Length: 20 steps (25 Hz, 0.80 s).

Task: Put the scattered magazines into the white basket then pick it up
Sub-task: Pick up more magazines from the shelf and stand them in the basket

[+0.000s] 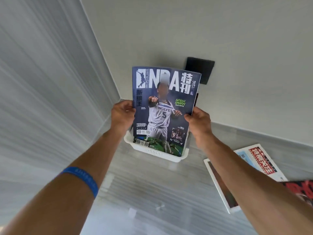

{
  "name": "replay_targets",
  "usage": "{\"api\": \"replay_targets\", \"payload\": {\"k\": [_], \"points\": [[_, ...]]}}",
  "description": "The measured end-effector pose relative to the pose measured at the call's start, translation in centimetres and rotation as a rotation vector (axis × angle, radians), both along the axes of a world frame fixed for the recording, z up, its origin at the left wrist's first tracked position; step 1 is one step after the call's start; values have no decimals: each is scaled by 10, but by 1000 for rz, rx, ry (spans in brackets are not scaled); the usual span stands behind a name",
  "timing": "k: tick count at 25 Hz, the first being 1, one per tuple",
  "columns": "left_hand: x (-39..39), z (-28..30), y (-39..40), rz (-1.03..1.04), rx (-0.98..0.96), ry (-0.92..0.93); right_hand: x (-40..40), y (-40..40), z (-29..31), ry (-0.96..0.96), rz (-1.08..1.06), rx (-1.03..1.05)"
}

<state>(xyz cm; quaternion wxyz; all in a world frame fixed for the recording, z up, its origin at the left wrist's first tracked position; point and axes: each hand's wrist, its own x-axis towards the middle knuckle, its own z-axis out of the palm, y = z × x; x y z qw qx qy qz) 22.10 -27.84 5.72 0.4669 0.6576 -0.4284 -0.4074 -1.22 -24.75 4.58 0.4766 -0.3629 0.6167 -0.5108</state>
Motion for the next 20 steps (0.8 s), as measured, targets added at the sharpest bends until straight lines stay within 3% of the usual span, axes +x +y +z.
{"api": "replay_targets", "payload": {"k": [3, 9, 11, 13, 16, 18, 20], "points": [[15, -43, -3, 20, 50, -61, 0, 4, -35, 110, -1, 43], [4, -58, -5, -38, 20, -458, -2, 3, -56, 448, -31, 20], [-12, -46, 6, -57, -38, -661, -11, 21, -56, 333, -76, -6], [-31, -39, 35, -80, -165, -568, -36, 59, -65, 372, -99, 24], [-80, -38, 115, -236, -357, -327, -102, 136, -96, 1007, 167, 362], [-115, -48, 163, -393, -312, -307, -120, 185, -116, 1246, 436, 546], [-146, -65, 190, -511, -141, -326, -110, 228, -128, 1273, 563, 471]]}}
